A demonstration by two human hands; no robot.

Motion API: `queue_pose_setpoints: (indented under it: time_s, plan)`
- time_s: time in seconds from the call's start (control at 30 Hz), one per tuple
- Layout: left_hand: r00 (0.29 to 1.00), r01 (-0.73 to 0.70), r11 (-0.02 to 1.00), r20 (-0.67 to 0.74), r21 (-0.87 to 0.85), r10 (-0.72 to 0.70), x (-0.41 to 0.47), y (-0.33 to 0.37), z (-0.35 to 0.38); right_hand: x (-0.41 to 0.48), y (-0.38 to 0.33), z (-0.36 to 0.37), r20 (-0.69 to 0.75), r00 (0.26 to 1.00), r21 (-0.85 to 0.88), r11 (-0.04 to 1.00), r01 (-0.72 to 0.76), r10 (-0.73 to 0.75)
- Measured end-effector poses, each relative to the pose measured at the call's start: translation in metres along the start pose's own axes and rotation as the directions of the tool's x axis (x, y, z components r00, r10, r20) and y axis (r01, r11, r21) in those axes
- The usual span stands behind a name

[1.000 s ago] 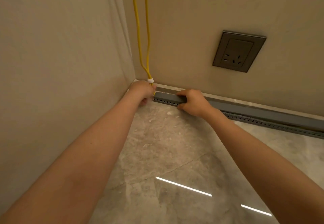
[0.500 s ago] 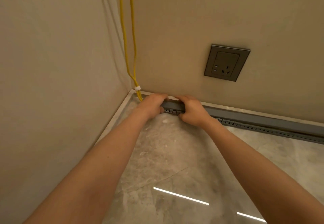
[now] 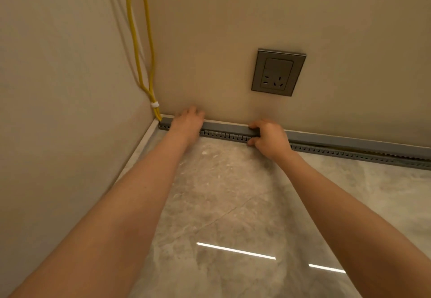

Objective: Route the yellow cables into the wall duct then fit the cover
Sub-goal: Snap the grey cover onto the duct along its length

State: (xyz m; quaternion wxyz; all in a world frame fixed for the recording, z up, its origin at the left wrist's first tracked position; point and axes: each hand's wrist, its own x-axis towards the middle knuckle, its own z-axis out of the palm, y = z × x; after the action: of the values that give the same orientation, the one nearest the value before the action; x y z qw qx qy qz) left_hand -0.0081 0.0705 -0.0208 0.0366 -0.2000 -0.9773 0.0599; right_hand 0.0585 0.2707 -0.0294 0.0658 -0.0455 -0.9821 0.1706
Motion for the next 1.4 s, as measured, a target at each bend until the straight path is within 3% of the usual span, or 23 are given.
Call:
queue_pose_setpoints:
  time_s: [0.13, 0.2, 0.4, 0.53, 0.63, 0.77, 0.97, 1.1, 1.4]
  plan:
    - [0.955, -0.297, 0.954, -0.036, -0.051, 0.295, 0.001, 0.05, -0.015, -0.001, 0.0, 0.006, -0.024, 1.0, -0.083, 0.996, 0.018, -0.02]
    - [0.928, -0.373, 0.925, -0.051, -0.077, 0.37, 0.003, 0.075, -0.017, -0.004, 0.001, 0.009, -0.061, 0.998, -0.102, 0.995, 0.019, -0.025]
    - [0.946, -0.325, 0.918, -0.061, -0.226, 0.32, 0.009, 0.113, -0.01, -0.03, 0.029, -0.012, 0.03, 0.997, -0.31, 0.947, 0.081, -0.076]
    - [0.949, -0.316, 0.9, -0.089, -0.301, 0.304, 0.005, 0.148, -0.015, -0.047, 0.072, -0.029, -0.111, 0.983, -0.274, 0.947, -0.169, 0.143]
    - [0.93, -0.367, 0.897, -0.112, -0.247, 0.35, 0.002, 0.177, -0.019, -0.054, 0.085, -0.033, -0.123, 0.974, -0.237, 0.947, -0.216, 0.191]
    - [0.929, -0.369, 0.899, -0.117, -0.235, 0.35, 0.003, 0.196, -0.019, -0.053, 0.093, -0.033, -0.05, 0.99, -0.221, 0.965, -0.139, 0.131]
    - [0.928, -0.37, 0.919, -0.094, -0.136, 0.36, 0.009, 0.204, -0.017, -0.056, 0.121, -0.044, 0.057, 0.998, -0.335, 0.942, 0.027, -0.008]
    - [0.92, -0.39, 0.918, -0.065, -0.069, 0.386, 0.011, 0.204, -0.018, -0.062, 0.148, -0.057, 0.029, 0.999, -0.449, 0.893, -0.026, 0.044]
    - [0.92, -0.389, 0.917, 0.016, -0.092, 0.392, 0.02, 0.205, -0.026, -0.057, 0.148, -0.061, 0.126, 0.991, -0.589, 0.802, 0.101, -0.033]
